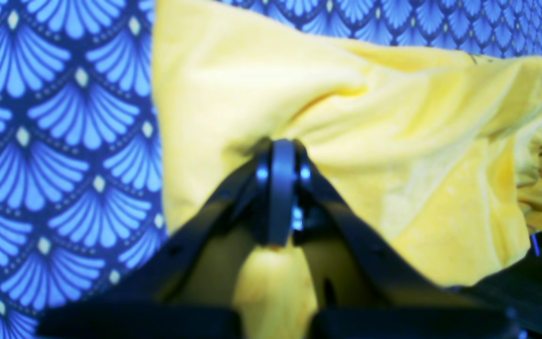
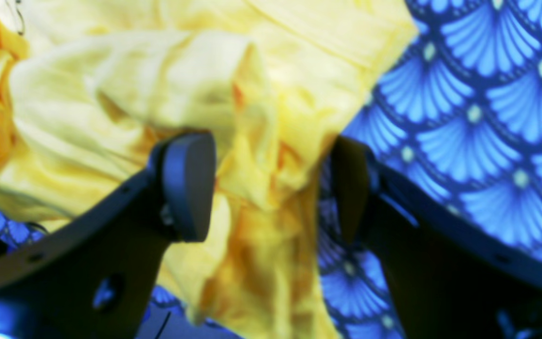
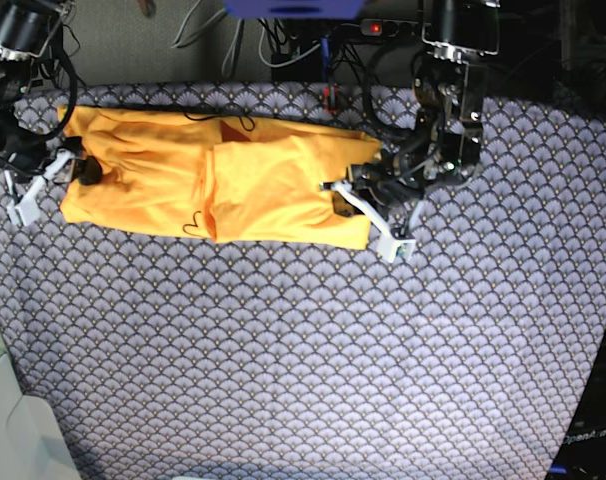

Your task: Fold the T-shirt properly

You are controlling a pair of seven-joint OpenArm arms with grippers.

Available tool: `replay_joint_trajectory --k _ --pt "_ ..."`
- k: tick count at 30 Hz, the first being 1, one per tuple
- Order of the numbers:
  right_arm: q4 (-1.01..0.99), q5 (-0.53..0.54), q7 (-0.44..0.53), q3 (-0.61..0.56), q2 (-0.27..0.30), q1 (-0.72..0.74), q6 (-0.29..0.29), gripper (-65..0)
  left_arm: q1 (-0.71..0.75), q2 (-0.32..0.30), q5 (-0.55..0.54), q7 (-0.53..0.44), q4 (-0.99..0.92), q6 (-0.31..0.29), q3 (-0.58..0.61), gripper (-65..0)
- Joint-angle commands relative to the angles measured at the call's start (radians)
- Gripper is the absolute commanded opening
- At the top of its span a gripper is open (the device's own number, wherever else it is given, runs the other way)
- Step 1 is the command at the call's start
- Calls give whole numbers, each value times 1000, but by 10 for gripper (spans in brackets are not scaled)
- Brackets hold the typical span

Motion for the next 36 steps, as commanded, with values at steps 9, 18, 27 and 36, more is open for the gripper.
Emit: replay_joint_trajectory --k 9,18,27,36 --pt "16 16 -11 -88 -15 3 4 -290 -19 -23 -143 -22 44 4 -4 -650" --pt "16 16 -11 -82 -15 14 4 -535 -13 -46 -235 -13 47 4 -124 -650" --pt "234 16 -90 -80 -41 6 4 -650 57 -100 -235 -13 152 3 -202 -650" --pt "530 16 -264 -80 -169 9 4 -650 106 -154 -224 -19 144 -3 -259 -650"
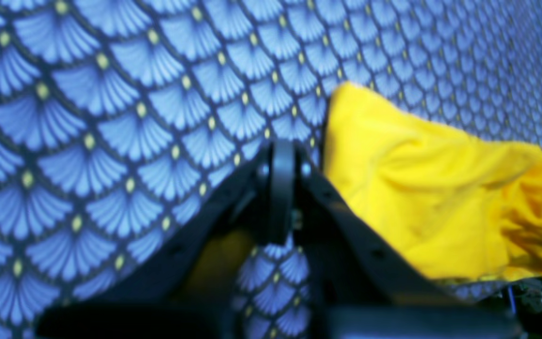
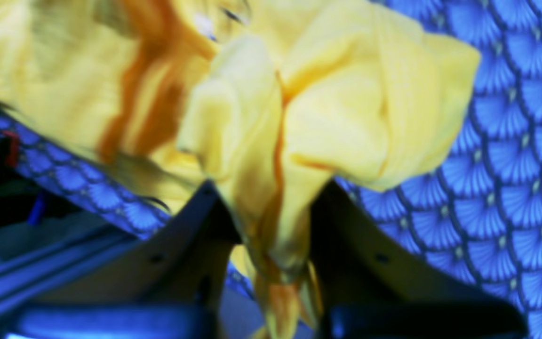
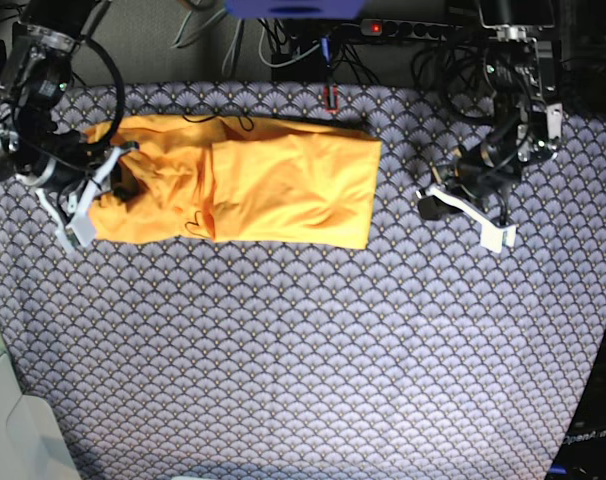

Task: Fold the T-shirt properly
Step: 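Lift the strip end with the right gripper and fold it over the shirt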

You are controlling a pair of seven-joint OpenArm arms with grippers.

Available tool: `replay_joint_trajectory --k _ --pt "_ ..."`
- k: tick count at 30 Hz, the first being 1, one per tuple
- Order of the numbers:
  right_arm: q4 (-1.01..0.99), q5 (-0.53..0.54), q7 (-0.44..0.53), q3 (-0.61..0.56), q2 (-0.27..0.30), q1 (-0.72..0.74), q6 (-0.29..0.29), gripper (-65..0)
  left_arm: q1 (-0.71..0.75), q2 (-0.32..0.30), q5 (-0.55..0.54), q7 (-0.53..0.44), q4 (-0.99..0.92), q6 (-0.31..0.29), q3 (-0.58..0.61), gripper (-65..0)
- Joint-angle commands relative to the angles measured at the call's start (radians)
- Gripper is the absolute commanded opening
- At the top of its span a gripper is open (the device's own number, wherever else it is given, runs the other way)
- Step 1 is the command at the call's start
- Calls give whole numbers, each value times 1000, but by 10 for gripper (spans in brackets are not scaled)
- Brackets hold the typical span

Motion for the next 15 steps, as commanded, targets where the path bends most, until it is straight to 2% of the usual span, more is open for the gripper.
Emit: replay_joint_trajectory --k 1,8,15 --pt "42 23 21 4 -2 18 4 -650 -10 -8 -14 -13 15 -8 -5 -650" --pt "121 23 21 -5 -98 19 4 -650 -8 -29 -17 -16 -48 -9 -7 -650" --pt "121 23 21 -62 -117 16 4 -650 -19 -31 -15 -18 -84 -9 -2 -650"
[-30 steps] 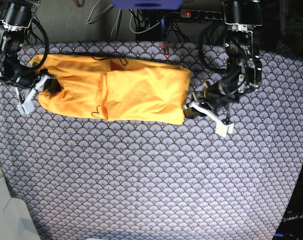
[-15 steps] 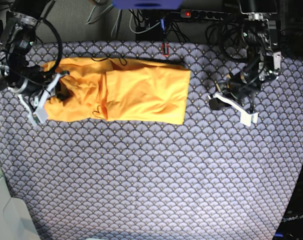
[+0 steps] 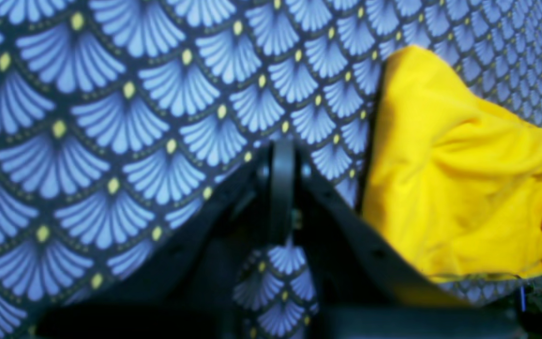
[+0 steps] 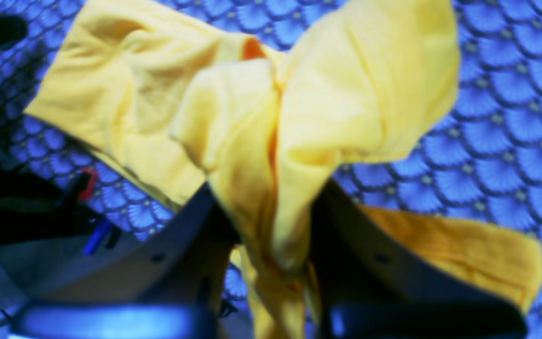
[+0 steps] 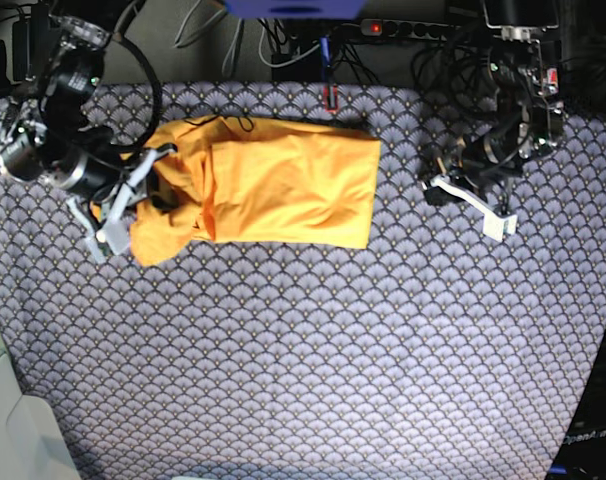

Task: Fold the T-shirt properly
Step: 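Lift the strip end with the right gripper and fold it over the shirt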

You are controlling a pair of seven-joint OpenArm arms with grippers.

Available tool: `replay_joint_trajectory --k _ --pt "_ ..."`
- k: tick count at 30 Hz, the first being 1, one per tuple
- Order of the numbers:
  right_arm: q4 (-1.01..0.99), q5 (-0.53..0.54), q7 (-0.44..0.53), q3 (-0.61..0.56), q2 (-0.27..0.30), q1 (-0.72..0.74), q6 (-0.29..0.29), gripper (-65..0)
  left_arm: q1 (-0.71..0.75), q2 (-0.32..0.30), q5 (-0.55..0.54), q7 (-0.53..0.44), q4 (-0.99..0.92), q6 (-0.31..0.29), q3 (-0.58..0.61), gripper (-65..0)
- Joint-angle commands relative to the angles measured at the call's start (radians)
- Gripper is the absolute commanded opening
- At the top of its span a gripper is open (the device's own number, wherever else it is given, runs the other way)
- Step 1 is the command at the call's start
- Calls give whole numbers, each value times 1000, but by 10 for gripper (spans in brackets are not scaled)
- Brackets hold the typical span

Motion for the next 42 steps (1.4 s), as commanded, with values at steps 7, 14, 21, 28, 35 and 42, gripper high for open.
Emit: replay_joint_trajectory --k 7,14,21,28,35,42 --pt "22 16 18 -123 7 6 4 -650 -53 3 -13 -6 -43 -7 3 -650" --pt "22 16 18 -249 2 43 4 -650 -46 -4 -13 -10 -41 -3 38 -650" --pt "14 16 89 -450 7 109 4 -650 -33 -5 -13 -6 -38 -3 30 -650" --pt "-4 -10 152 -571 12 140 4 -650 -24 -28 -15 -10 -32 2 29 -650" --pt "-17 -219 195 -654 9 138 4 -650 -24 -27 -19 -6 -32 2 -11 -650" --pt "-83 -437 215 -711 -34 155 4 -650 -23 -28 -22 -4 -32 -1 -14 -650"
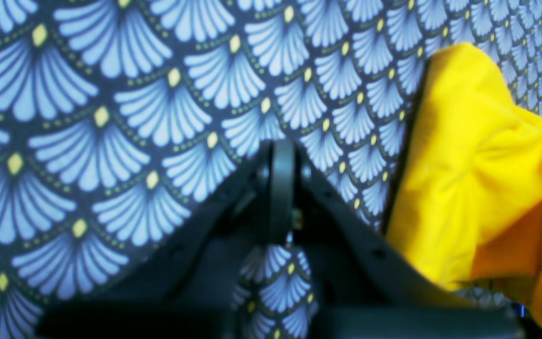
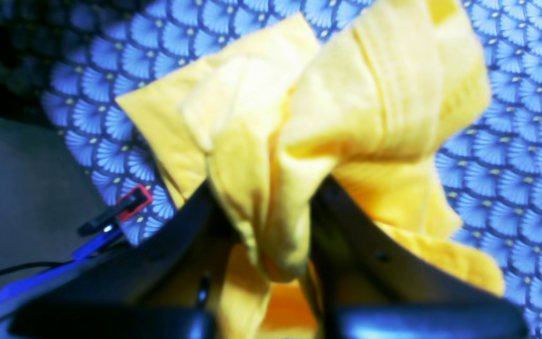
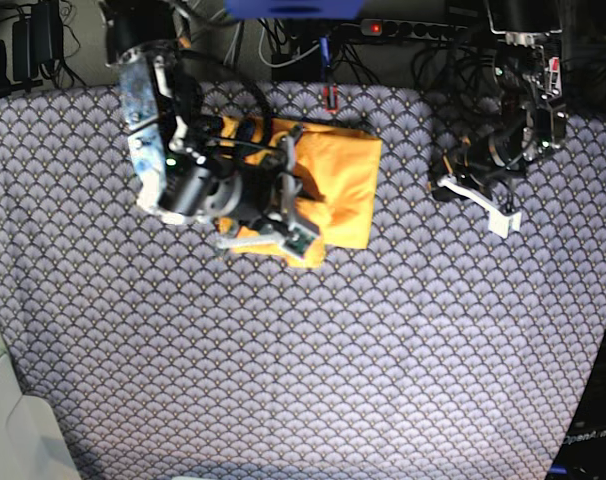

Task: Fold the T-shirt properly
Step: 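Lift the strip end with the right gripper and fold it over the shirt, then lower the folded end onto the bundle and press with the right gripper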

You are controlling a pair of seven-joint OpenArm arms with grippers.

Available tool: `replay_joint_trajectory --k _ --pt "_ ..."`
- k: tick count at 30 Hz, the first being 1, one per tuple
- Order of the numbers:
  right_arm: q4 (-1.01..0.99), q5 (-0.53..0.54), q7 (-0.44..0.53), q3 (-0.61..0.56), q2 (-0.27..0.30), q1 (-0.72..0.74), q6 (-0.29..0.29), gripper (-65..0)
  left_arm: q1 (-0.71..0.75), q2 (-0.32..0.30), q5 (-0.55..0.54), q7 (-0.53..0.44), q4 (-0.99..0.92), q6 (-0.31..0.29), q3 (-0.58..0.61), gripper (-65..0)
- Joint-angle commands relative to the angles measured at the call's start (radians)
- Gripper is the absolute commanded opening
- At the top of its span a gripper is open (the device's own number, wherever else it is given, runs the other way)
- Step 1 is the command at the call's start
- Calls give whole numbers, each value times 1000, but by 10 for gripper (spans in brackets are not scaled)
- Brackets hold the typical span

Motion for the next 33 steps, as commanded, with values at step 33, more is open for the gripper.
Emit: replay_joint_trajectory --k 33 --pt "-174 -262 -21 -193 -121 84 -381 -650 7 -35 -15 -10 23 -15 -3 -650"
